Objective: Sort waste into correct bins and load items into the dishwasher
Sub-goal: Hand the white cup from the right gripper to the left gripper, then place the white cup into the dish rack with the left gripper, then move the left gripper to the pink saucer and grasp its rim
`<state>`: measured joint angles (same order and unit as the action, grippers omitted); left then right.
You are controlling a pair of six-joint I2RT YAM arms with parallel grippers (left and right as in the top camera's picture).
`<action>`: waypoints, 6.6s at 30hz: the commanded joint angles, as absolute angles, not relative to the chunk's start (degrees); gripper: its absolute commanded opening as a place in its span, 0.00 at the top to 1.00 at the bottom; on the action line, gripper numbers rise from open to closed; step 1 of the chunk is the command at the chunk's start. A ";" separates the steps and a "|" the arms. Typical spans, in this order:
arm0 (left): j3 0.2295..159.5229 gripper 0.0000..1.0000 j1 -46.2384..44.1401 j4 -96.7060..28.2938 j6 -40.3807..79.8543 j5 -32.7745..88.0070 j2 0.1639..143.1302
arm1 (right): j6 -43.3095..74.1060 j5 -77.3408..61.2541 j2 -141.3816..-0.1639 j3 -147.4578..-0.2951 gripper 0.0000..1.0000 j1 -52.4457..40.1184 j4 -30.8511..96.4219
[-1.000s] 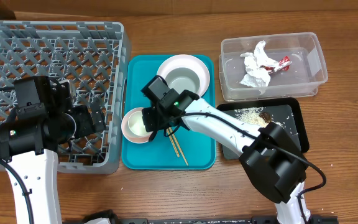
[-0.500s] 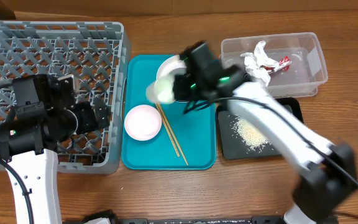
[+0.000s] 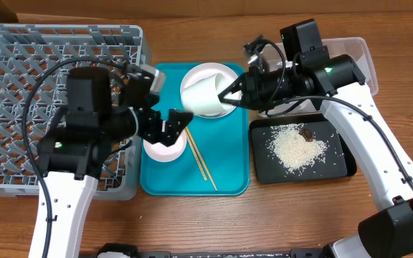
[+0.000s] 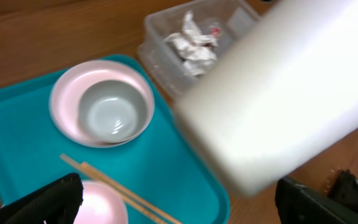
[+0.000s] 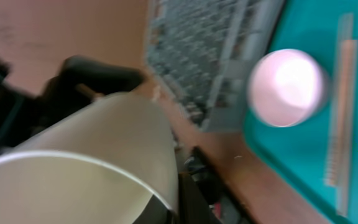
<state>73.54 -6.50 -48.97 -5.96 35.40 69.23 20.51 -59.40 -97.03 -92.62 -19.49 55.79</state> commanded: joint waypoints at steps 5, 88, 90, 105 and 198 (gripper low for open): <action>73.93 0.00 -8.45 -42.96 -11.84 50.74 70.06 | 15.79 -82.81 -96.77 -93.01 0.96 -19.53 55.44; 73.97 0.37 20.64 -62.35 9.47 -6.85 77.19 | 14.31 -14.81 -94.13 -93.03 0.53 1.37 77.67; 73.97 0.37 20.64 -62.83 9.47 -6.90 79.46 | 13.15 -14.76 -94.13 -93.03 0.53 1.37 77.91; 73.97 0.32 20.73 -62.57 10.79 -9.43 90.13 | 12.99 -14.55 -94.15 -93.03 0.53 1.37 78.83; 80.40 0.96 -22.57 -61.80 7.25 4.01 109.89 | 13.04 -14.57 -94.15 -93.03 0.11 1.37 80.36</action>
